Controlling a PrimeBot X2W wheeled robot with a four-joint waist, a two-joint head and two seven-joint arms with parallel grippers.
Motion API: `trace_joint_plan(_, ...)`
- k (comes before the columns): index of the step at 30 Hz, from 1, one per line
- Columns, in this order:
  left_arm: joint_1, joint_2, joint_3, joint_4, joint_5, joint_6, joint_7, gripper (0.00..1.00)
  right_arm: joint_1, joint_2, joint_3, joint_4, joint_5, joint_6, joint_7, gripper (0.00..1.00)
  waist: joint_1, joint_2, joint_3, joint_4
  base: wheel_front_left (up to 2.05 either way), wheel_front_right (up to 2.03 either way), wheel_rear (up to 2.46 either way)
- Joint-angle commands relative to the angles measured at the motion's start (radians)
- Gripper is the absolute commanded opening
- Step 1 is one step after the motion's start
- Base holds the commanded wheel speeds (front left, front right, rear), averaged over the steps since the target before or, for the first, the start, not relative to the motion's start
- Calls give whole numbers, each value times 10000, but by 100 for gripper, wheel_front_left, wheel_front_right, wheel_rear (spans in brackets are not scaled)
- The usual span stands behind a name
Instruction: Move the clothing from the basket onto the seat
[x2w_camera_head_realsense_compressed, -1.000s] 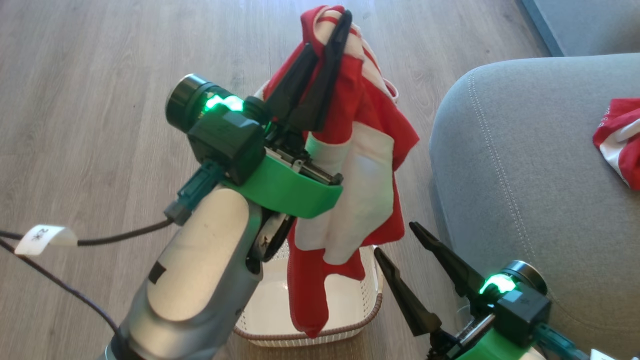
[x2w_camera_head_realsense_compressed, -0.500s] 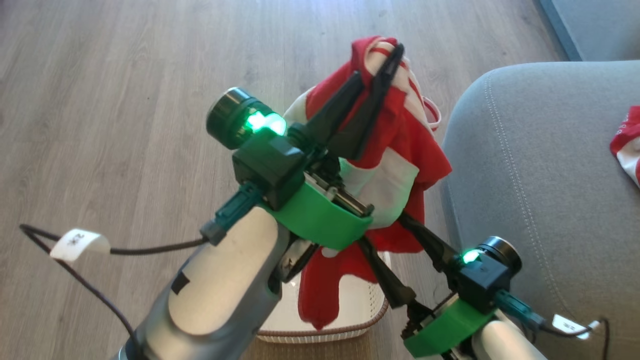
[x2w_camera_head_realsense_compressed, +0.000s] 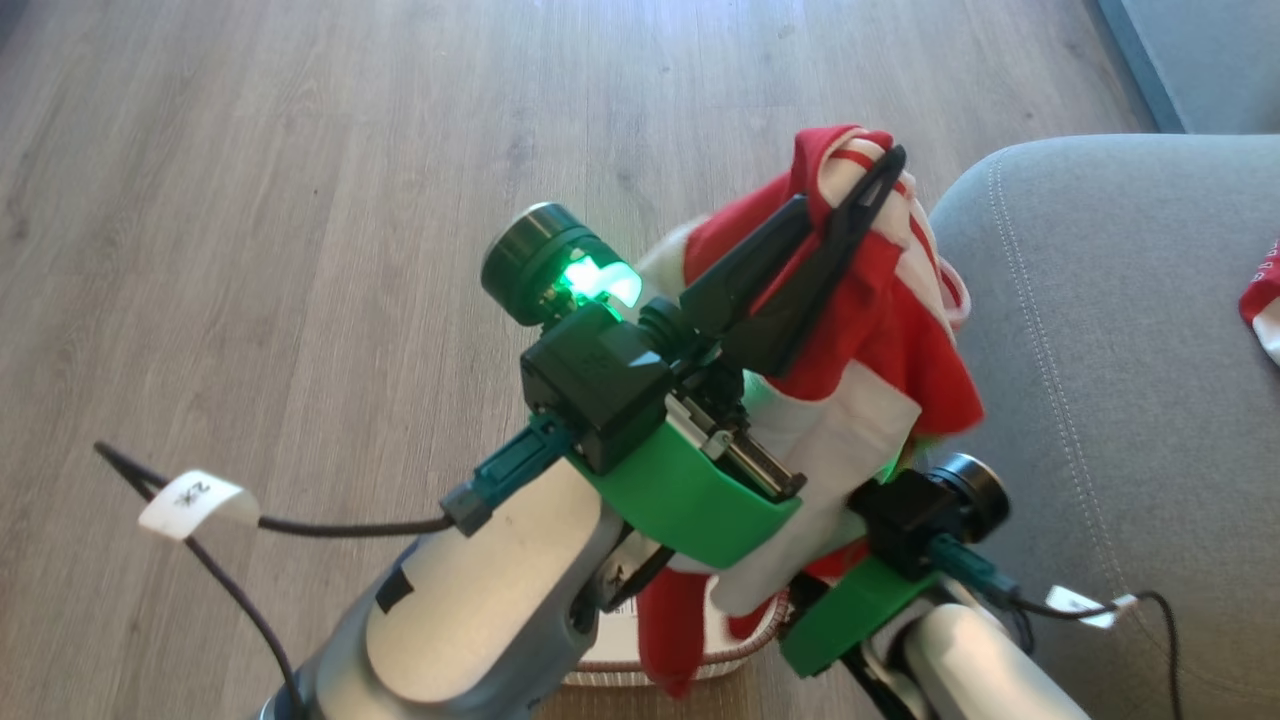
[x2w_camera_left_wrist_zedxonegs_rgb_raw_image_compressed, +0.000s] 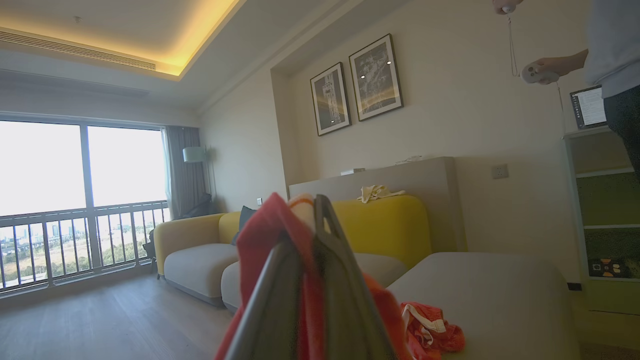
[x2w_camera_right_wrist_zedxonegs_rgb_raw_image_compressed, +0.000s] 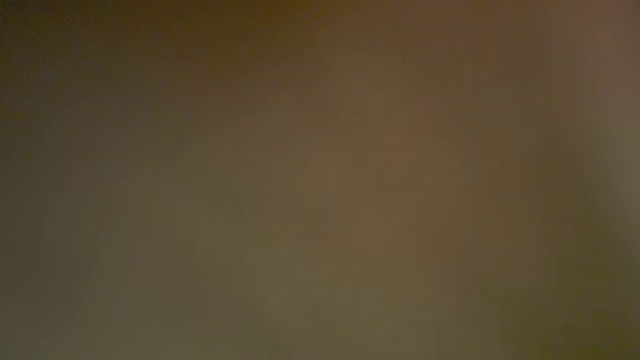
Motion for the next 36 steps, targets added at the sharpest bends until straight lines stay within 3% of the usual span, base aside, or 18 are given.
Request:
trace_joint_plan(1, -517, 93, 254, -379, -74, 54, -45, 0, -608, 239, 394, -230, -99, -2, -51, 100, 0, 0, -9, 24, 0, 0, 0)
trace_joint_plan(11, -598, 93, -58, -432, -304, 100, -45, 0, -1088, 481, 995, -179, 31, -2, -51, 100, 0, 0, -14, 161, 0, 0, 0)
trace_joint_plan(12, -599, 93, -79, -439, -314, 100, -45, 0, -1093, 508, 924, -223, 75, -2, -51, 42, 0, 0, -12, 182, 0, 0, 0)
trace_joint_plan(13, -597, 93, -94, -441, -322, 94, -45, 0, -1084, 536, 800, -291, 117, -2, -51, 2, 0, 0, -9, 202, 0, 0, 0)
trace_joint_plan(36, 28, 93, 517, 128, -69, -110, -45, 0, -392, 697, -2753, -2159, 2130, -2, -51, 0, 0, 0, -96, 300, 0, 0, 0)
